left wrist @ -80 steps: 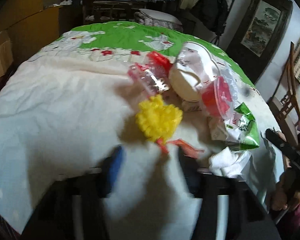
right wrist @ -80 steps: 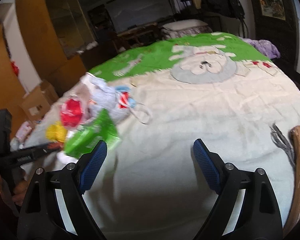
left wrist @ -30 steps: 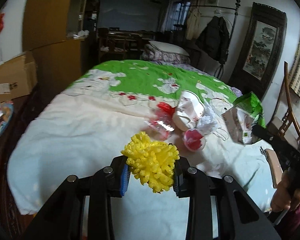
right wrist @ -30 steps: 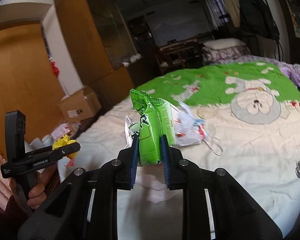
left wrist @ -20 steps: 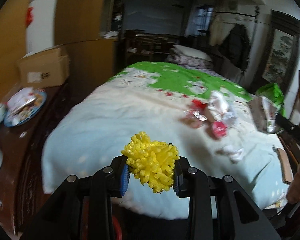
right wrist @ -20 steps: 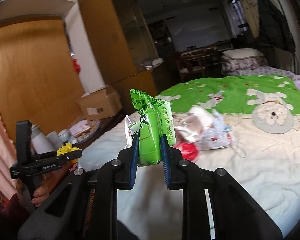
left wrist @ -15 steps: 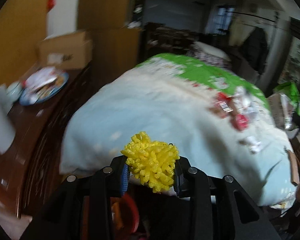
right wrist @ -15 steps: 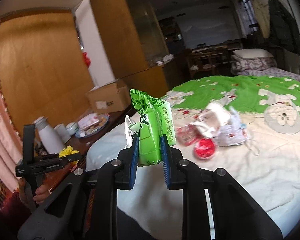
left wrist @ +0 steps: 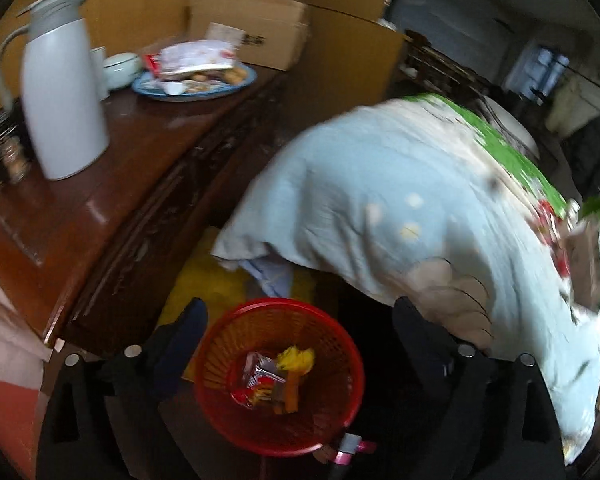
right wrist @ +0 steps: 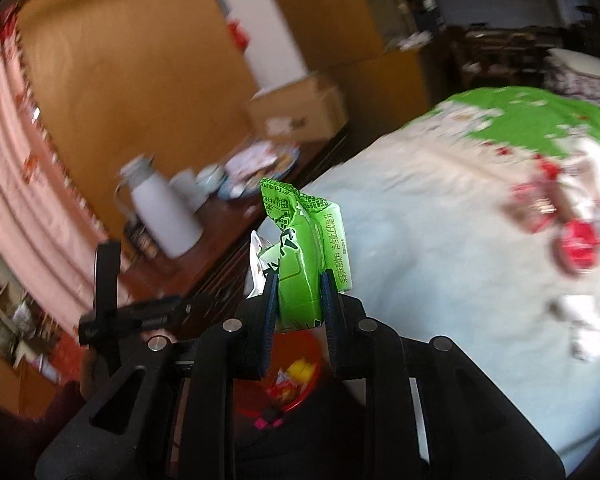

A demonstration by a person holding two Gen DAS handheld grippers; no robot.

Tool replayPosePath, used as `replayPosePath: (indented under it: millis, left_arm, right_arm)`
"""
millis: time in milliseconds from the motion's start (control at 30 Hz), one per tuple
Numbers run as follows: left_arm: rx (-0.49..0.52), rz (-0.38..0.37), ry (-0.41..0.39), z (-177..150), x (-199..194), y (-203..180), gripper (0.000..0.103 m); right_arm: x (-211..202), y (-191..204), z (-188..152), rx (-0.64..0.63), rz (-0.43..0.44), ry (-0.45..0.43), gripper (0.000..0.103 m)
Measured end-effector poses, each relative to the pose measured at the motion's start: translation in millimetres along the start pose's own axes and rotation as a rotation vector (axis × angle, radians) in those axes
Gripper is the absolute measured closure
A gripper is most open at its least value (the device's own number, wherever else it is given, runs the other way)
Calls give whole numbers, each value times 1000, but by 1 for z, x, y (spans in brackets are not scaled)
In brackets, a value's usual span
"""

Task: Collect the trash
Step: 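Carry the pom-pom and green packet to the red wastebasket and release both, then move both tools back over the remaining trash on the bed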

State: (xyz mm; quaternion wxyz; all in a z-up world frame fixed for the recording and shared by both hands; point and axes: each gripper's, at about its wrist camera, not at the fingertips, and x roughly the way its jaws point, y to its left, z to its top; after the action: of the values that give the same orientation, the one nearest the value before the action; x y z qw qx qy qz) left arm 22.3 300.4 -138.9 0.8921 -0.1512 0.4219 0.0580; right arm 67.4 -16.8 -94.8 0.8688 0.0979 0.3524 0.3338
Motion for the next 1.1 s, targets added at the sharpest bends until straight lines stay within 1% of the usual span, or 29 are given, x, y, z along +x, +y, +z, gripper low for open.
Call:
replayPosePath:
  millis: [133,200,233,300,367,400,433,600,700,900,1100]
  left_arm:
    - [-73,8,-11,6,3,29,8]
    - [-96,21,-16,5,3,40,8]
    - [-103,24,-17,4,3,45,8]
    - [-121,27,-15,3,4,54,8]
    - [-137,23,-12,3,5,62,8]
    - [-140,26,-15,3,5,65,8]
    - [-141,28,-17,3,5,66,8]
    - [-129,28,-15,2,6,64,8]
    - [-100,39,-15,2,7,56,8]
    - [-21,41,-48,5,-10,26,8]
    - [69,-7,-69,7,-24,-19,7]
  right_arm:
    - [41,28,-5,-56,47,103,80]
    - [60,40,-8,-76,67,152,80]
    - [70,46,-9,-87,82,181,78]
    - [88,55,-12,-99,114,229,77]
    - [101,61,-13,-98,133,261,68]
    - [104,62,-13,-94,132,261,62]
    - [105,62,-12,-91,126,259,61]
    - [102,48,-11,-44,101,251,61]
    - [92,40,-8,-23,86,228,61]
    - [60,28,-1,-3,51,137,56]
    - [11,4,2,30,-3,21,51]
